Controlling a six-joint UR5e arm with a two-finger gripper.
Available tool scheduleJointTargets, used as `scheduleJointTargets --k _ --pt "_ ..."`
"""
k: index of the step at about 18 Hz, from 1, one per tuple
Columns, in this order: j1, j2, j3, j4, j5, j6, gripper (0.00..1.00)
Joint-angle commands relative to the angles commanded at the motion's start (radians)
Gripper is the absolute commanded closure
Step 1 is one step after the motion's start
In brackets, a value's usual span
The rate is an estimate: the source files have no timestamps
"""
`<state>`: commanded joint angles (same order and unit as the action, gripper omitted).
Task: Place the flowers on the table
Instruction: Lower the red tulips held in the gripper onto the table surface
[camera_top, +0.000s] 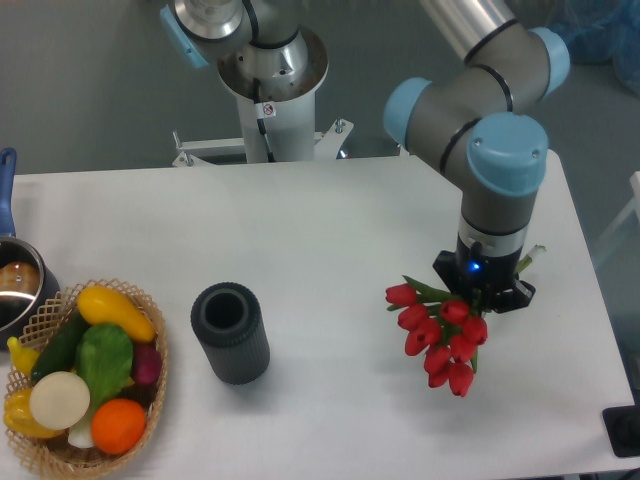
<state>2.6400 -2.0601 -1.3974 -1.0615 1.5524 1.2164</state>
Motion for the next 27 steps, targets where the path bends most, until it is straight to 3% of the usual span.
scheduleJointTargets --k 11,27 --pt "0.031 -0.014 -0.021 0.000 -0.057 -0.002 0.88" --pt "0.015 -0.054 -0.052 0.026 -0.055 -0.014 0.87"
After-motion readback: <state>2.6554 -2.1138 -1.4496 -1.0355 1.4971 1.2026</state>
